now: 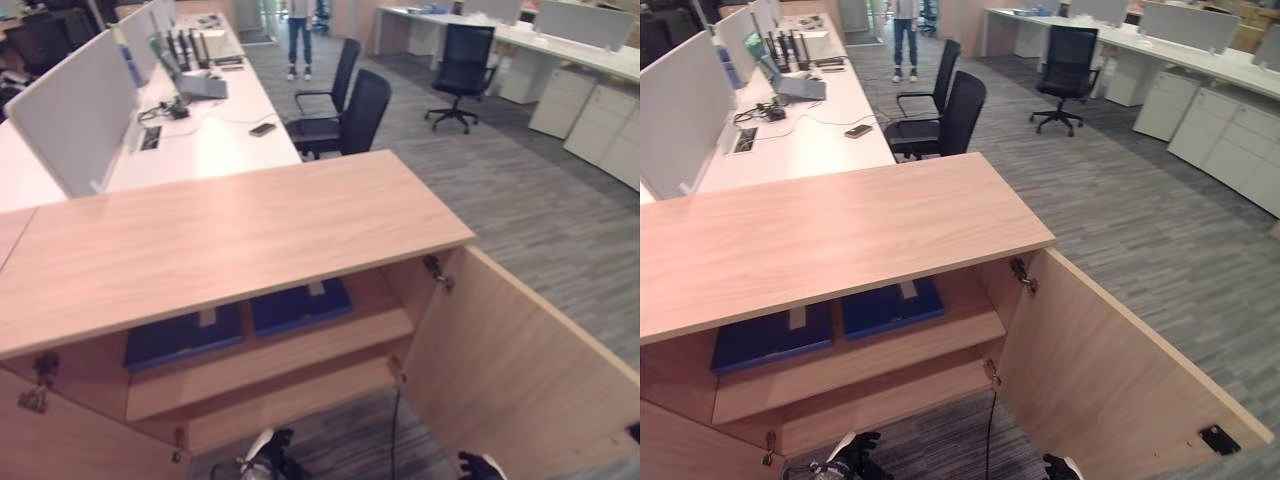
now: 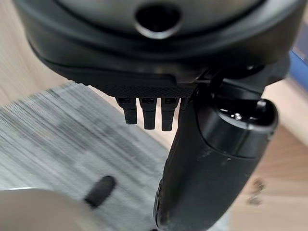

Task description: Put the empty folder in the office cabinet

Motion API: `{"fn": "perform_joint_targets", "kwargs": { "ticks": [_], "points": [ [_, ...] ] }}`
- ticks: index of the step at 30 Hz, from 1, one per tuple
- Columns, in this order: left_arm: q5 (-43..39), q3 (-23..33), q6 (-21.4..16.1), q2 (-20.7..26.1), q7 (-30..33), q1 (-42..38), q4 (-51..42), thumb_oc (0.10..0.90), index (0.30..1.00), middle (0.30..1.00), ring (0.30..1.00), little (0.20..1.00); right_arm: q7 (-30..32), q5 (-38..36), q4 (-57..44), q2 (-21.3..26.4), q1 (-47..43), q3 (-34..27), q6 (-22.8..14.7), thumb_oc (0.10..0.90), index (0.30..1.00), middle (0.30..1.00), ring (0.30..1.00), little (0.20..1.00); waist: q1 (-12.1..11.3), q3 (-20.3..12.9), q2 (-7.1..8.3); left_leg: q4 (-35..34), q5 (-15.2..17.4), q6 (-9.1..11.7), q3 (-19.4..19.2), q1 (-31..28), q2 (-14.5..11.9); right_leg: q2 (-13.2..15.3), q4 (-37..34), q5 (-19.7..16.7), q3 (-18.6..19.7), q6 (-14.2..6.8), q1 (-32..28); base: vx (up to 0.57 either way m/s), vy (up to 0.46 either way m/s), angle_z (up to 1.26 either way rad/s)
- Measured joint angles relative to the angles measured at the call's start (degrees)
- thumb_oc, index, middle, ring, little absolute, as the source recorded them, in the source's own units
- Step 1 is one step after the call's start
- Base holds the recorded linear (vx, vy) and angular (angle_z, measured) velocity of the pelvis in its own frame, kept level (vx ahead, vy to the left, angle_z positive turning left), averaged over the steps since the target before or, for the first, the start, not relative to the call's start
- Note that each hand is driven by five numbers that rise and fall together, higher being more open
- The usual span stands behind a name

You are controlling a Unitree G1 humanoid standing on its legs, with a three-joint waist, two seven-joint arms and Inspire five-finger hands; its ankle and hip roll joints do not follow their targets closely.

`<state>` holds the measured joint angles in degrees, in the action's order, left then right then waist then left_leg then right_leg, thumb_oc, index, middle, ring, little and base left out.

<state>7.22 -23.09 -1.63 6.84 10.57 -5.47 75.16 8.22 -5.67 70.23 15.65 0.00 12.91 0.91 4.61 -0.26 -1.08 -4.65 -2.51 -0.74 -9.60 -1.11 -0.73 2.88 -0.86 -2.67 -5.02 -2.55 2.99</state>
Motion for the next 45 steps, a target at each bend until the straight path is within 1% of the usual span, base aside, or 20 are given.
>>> {"fn": "perform_joint_targets", "kwargs": {
  "ticks": [3,5,8,9,10,11,12,14,15,16,18,20,23,25,28,30,32,35,39,45],
  "points": [
    [-0.06,2.21,0.25,0.62,0.02,0.04,0.85,0.8,0.9,0.9,0.9,0.9,-0.03,-2.67,2.14,0.06,0.14,-3.24,0.0,0.8,0.9,0.9,0.9,0.9,0.39,1.22,-0.66,0.01,0.21,-0.17,-1.81,0.07,0.89,0.61,0.87,-0.43,1.67,-0.64,1.33,-0.11,0.149,-0.39],
    [0.04,2.78,0.28,1.26,0.0,0.05,2.53,0.8,0.9,0.9,0.9,0.9,0.06,-5.84,4.62,-0.01,-0.4,-6.99,-0.18,0.8,0.9,0.9,0.9,0.9,0.43,1.73,-1.16,-0.22,0.99,-1.36,-4.17,0.09,1.5,1.28,1.21,-0.74,3.95,-1.68,2.7,-0.11,0.119,-0.5],
    [-0.06,4.39,0.09,2.16,-0.11,0.97,2.9,0.8,0.9,0.9,0.9,0.9,-0.16,-8.04,5.55,-0.6,-0.07,-9.68,-0.33,0.8,0.9,0.9,0.9,0.9,1.43,2.45,-0.58,0.02,0.89,-1.78,-7.0,0.04,2.5,1.69,2.23,-2.6,6.18,-2.95,4.52,-0.15,0.098,-0.58],
    [-0.06,4.31,0.18,2.79,-0.27,0.65,2.93,0.8,0.9,0.9,0.9,0.9,-0.21,-9.23,6.31,-1.02,-1.41,-9.95,-0.37,0.8,0.9,0.9,0.9,0.9,1.32,3.31,-0.62,-0.02,0.35,-2.99,-10.1,-0.07,1.83,2.38,1.69,-2.72,4.89,-4.93,5.24,-0.1,0.083,-0.9],
    [-0.05,3.99,0.41,3.09,-0.66,0.62,2.93,0.8,0.9,0.9,0.9,0.9,-0.26,-10.17,6.52,-1.48,-2.67,-10.43,-0.3,0.8,0.9,0.9,0.9,0.9,1.18,4.26,-0.45,-0.28,0.53,-3.62,-12.35,0.05,1.5,4.12,2.93,-1.79,-0.04,-4.22,5.79,-0.08,0.068,-0.95],
    [-0.08,4.21,0.38,3.28,-1.02,0.62,2.9,0.8,0.9,0.9,0.9,0.9,-0.32,-10.43,6.5,-1.61,-2.95,-10.48,-0.3,0.8,0.9,0.9,0.9,0.9,1.02,4.87,-0.41,-0.29,0.93,-4.11,-12.99,-0.01,1.2,4.76,4.1,-1.51,-1.46,-4.52,6.39,-0.08,0.047,-0.79],
    [-0.09,4.3,0.43,3.84,-1.47,-0.1,2.91,0.8,0.9,0.9,0.9,0.9,-0.5,-10.76,6.91,-1.66,-2.79,-11.11,-0.36,0.8,0.9,0.9,0.9,0.9,1.46,5.86,-0.58,-0.28,0.58,-4.87,-14.99,-0.04,0.19,6.56,8.75,-0.05,-3.85,-4.38,6.98,-0.05,0.023,-0.54],
    [-0.17,4.32,0.44,3.92,-2.3,-0.15,2.77,0.8,0.9,0.9,0.9,0.9,-0.77,-11.52,8.42,-1.41,-2.62,-13.52,-0.24,0.8,0.9,0.9,0.9,0.9,1.23,5.96,-1.06,-0.29,0.79,-4.92,-16.48,-0.11,-0.92,8.5,16.36,2.23,-4.01,-5.46,7.43,0.06,-0.02,-0.63],
    [-0.25,4.25,0.54,4.09,-2.59,-0.13,2.83,0.8,0.9,0.9,0.9,0.9,-0.69,-12.5,9.36,-0.98,-2.18,-15.0,0.1,0.8,0.9,0.9,0.9,0.9,1.15,5.93,-0.97,-0.3,1.5,-4.07,-17.0,-0.72,-1.4,10.77,18.64,3.94,-3.29,-7.52,4.92,0.08,-0.08,-0.59],
    [-0.28,4.06,0.56,4.06,-2.67,-0.11,2.83,0.8,0.9,0.9,0.9,0.9,-0.7,-12.51,9.42,-0.73,-1.51,-15.1,0.12,0.8,0.9,0.9,0.9,0.9,1.39,5.8,-0.72,-0.31,1.56,-3.98,-16.81,-1.4,-1.36,11.71,17.41,4.14,-3.44,-7.86,2.52,0.03,-0.132,-0.58],
    [-0.27,2.98,0.43,4.43,-3.0,0.48,2.54,0.8,0.9,0.9,0.9,0.9,-0.7,-12.51,9.47,-0.46,-0.13,-15.66,0.21,0.8,0.9,0.9,0.9,0.9,0.8,4.12,0.89,-0.3,1.9,-3.29,-17.71,-2.04,-0.61,13.63,13.24,3.25,-3.57,-7.74,-0.79,0.02,-0.106,-0.42],
    [-0.27,2.72,0.5,4.62,-3.77,0.64,1.85,0.8,0.9,0.9,0.9,0.9,-0.88,-12.53,9.05,0.5,-0.49,-15.85,0.56,0.8,0.9,0.9,0.9,0.9,0.43,2.56,1.88,-0.27,1.05,-1.83,-17.15,-2.1,-0.22,12.5,5.51,3.53,-3.88,-8.1,-3.51,-0.09,-0.221,-0.76],
    [-0.29,2.56,0.18,2.88,-3.97,0.25,0.6,0.8,0.9,0.9,0.9,0.9,-0.51,-13.73,6.39,3.53,-1.02,-15.85,-0.02,0.8,0.9,0.9,0.9,0.9,1.4,0.41,1.13,0.03,-0.17,0.37,-17.14,-1.8,-1.9,9.69,-0.25,1.15,-2.06,-6.96,-4.73,-0.02,-0.224,-0.5],
    [-0.29,2.56,-0.1,2.49,-3.88,-0.63,0.0,0.8,0.9,0.9,0.9,0.9,-0.23,-14.87,5.43,4.4,-1.06,-15.87,-0.31,0.8,0.9,0.9,0.9,0.9,1.57,0.0,1.39,0.04,-0.42,0.84,-17.2,-1.83,-2.71,8.81,-0.37,1.0,-1.85,-6.78,-4.73,-0.01,-0.17,-0.17],
    [-0.32,2.53,-0.65,1.98,-3.73,-1.85,-0.31,0.8,0.9,0.9,0.9,0.9,1.32,-17.05,-1.73,6.71,-0.49,-15.95,-0.28,0.8,0.9,0.9,0.9,0.9,1.89,-0.65,2.96,0.05,-1.06,1.77,-17.29,-1.81,-4.24,7.28,-0.7,0.93,-1.61,-6.23,-4.69,-0.04,-0.236,-0.06],
    [-0.3,2.46,-0.71,1.39,-3.69,-1.5,0.44,0.8,0.9,0.9,0.9,0.9,2.75,-16.89,-11.36,9.0,-0.1,-15.87,-2.03,0.8,0.9,0.9,0.9,0.9,2.93,-0.77,3.24,0.05,-1.34,2.15,-17.35,-1.71,-4.85,6.68,-1.32,0.65,-1.49,-5.71,-4.76,-0.02,-0.115,-0.05],
    [-0.28,2.41,-0.63,0.99,-3.76,-0.17,0.97,0.8,0.9,0.9,0.9,0.9,3.77,-16.55,-15.44,11.81,-1.4,-15.88,-3.7,0.8,0.9,0.9,0.9,0.9,3.03,-0.84,3.71,0.05,-1.54,2.4,-17.16,-1.75,-5.23,6.24,-1.66,0.58,-1.36,-5.62,-5.11,-0.03,-0.188,0.04],
    [-1.3,4.12,0.07,1.39,-3.92,0.62,1.42,0.8,0.9,0.9,0.9,0.9,4.87,-14.63,-20.26,15.63,-3.41,-15.35,-3.46,0.8,0.9,0.9,0.9,0.9,2.75,-0.76,3.83,0.23,-1.95,2.69,-16.72,-1.44,-5.86,5.64,-2.75,0.43,-1.69,-5.4,-5.53,-0.01,-0.134,0.06],
    [-2.2,7.16,0.61,2.21,-3.72,0.76,2.9,0.8,0.9,0.9,0.9,0.9,4.58,-12.41,-29.79,19.11,-5.13,-12.75,-4.73,0.8,0.9,0.9,0.9,0.9,2.43,-0.84,2.72,0.25,-2.15,2.76,-16.63,-1.63,-6.8,4.49,-4.5,-0.35,-1.7,-4.45,-6.44,-0.01,-0.119,-0.01],
    [-2.3,8.95,1.42,2.24,-3.82,1.29,2.84,0.8,0.9,0.9,0.9,0.9,1.03,-12.32,-42.29,19.41,-5.05,-8.6,-5.22,0.8,0.9,0.9,0.9,0.9,1.09,-0.48,0.74,0.28,-2.92,3.79,-16.35,-1.82,-8.02,3.24,-4.52,-0.42,-1.85,-4.11,-6.86,0.0,-0.069,0.02]
  ]
}}
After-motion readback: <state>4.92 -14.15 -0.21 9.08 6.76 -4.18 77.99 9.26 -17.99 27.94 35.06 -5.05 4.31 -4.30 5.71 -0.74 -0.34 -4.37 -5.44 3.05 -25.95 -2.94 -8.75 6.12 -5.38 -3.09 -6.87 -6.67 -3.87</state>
